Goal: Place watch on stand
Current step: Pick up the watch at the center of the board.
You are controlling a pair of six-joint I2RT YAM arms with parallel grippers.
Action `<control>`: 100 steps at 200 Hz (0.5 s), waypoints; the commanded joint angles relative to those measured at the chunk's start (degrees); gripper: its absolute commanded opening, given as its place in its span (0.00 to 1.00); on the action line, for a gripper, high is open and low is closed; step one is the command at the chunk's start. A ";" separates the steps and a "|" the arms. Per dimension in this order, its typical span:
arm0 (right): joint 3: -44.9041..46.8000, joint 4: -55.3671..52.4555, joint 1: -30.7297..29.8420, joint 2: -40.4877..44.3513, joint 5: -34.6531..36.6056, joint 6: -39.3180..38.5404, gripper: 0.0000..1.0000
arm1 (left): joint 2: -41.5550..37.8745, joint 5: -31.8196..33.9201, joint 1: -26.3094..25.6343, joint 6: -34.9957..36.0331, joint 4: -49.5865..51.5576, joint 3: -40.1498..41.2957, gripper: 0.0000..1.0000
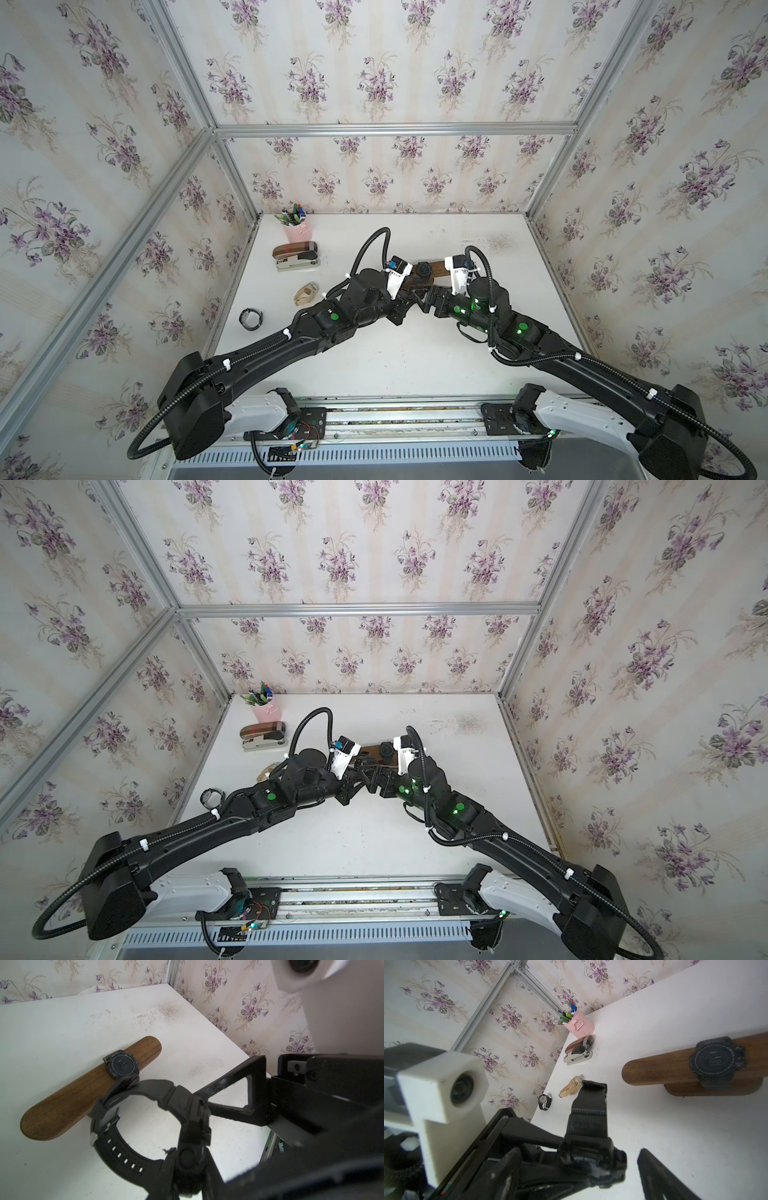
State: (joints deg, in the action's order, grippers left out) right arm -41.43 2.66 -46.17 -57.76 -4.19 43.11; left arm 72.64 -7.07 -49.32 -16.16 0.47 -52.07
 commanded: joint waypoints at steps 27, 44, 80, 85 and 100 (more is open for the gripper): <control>-0.87 -0.68 -0.15 -0.78 2.86 2.11 0.80 | 0.62 2.15 -1.98 3.61 -3.56 -1.35 0.09; -1.02 -1.48 -0.15 -1.17 3.77 2.15 0.75 | 0.53 2.60 -2.27 3.94 -3.63 -1.28 0.08; -1.53 -2.53 -0.15 -1.59 4.93 1.03 0.59 | 0.49 3.12 -2.36 4.59 -2.82 -1.28 0.08; -1.71 -2.69 -0.21 -1.83 4.93 0.72 0.56 | 0.54 3.20 -2.38 4.71 -2.71 -1.28 0.08; -2.28 -3.35 -0.14 -2.62 5.02 -0.01 0.47 | 0.54 3.33 -2.45 4.74 -2.67 -1.11 0.09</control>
State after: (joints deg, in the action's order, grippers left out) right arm -42.87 0.71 -46.17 -59.46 -0.40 44.14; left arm 73.28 -4.27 -51.68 -12.60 -0.51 -52.86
